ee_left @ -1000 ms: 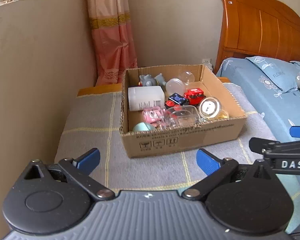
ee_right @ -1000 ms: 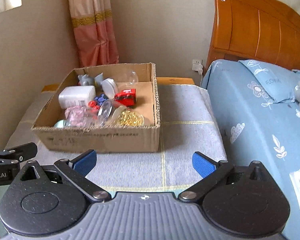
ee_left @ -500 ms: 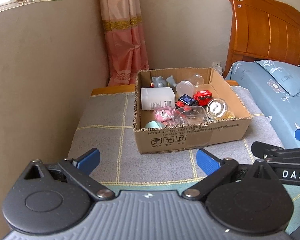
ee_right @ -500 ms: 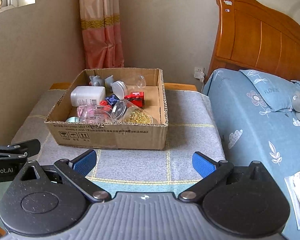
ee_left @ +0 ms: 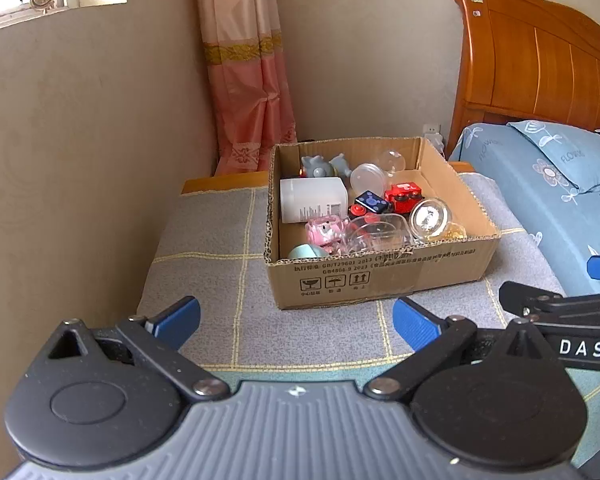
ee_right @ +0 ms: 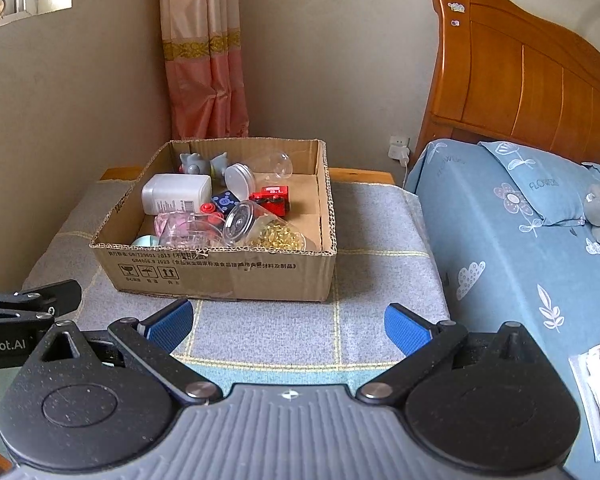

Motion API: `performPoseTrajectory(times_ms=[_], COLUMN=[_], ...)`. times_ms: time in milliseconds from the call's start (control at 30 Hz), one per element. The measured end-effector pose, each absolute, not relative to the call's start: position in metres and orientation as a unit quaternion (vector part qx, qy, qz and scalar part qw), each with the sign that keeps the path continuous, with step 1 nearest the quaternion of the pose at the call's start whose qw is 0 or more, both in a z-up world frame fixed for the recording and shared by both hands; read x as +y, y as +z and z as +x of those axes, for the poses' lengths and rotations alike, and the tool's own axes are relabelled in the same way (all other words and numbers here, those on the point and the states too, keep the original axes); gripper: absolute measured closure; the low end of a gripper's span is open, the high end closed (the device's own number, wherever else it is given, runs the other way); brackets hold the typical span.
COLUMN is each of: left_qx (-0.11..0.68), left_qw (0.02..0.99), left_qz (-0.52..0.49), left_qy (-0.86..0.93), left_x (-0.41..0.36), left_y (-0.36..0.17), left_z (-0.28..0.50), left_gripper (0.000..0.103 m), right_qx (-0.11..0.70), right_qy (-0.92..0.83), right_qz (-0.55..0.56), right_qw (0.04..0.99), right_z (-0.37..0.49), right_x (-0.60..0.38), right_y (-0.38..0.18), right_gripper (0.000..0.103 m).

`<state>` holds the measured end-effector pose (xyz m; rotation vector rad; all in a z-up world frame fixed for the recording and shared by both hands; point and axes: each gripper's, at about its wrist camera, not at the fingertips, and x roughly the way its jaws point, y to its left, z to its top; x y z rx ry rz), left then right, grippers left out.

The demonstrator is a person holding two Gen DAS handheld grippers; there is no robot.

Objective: Organize rigid objects

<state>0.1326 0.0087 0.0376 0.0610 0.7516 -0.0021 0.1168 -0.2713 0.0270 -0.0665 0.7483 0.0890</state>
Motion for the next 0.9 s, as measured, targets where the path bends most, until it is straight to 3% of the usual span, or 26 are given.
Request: performPoseTrajectory(times_ms=[900], left_qx=[0.365], left_qw=[0.93], left_qz=[0.032], left_qy=[0.003], left_x=[0.0082], left_y=[0.0398], left_z=[0.1325], left_gripper=[0.001], right_qx=[0.361], right_qy=[0.044], right_qz=[-0.033], right_qw=[0.931], right_z=[0.116], right_x=[-0.2734], right_y=[0.0308], right_gripper=[0.0])
